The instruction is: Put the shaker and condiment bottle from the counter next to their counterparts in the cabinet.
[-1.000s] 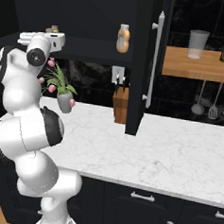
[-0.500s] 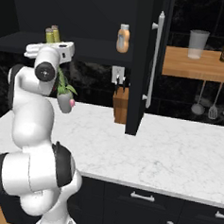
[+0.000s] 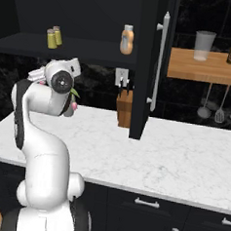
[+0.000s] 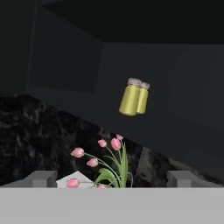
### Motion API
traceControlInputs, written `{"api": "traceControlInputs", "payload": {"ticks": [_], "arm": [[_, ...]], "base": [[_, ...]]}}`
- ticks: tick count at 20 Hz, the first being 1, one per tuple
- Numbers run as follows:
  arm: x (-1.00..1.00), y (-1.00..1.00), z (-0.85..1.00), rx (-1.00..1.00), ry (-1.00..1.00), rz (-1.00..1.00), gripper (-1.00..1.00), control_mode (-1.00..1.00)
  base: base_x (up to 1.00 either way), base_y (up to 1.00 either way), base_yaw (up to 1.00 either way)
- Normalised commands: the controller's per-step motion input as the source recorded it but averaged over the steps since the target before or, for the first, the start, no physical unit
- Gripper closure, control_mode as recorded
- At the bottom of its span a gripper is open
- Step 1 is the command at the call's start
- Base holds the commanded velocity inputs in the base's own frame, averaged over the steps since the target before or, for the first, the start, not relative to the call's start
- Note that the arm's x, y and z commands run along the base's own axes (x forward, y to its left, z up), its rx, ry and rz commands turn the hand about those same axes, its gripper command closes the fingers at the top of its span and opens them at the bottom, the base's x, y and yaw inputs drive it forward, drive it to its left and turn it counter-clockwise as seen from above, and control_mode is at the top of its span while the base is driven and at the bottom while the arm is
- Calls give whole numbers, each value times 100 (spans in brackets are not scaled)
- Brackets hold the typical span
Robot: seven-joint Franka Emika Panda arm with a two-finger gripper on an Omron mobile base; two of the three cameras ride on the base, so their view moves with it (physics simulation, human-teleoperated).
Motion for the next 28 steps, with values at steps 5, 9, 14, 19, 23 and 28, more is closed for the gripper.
{"api": "traceControlInputs", "payload": {"ticks": [5, 9, 14, 19, 23, 28], "arm": [[-95, -3, -100, -8, 0, 15, -100, -100], [-17, -5, -100, 0, 0, 34, -100, -100], [27, -4, -100, 0, 10, 55, -100, -100], [12, -14, -99, 0, 10, 67, -100, -100], [10, -5, -37, 1, 0, 50, -100, -100], [0, 0, -18, 0, -2, -3, -100, -100]], "base": [[0, 0, 0], [0, 0, 0], [0, 0, 0], [0, 0, 0], [0, 0, 0], [0, 0, 0]]}}
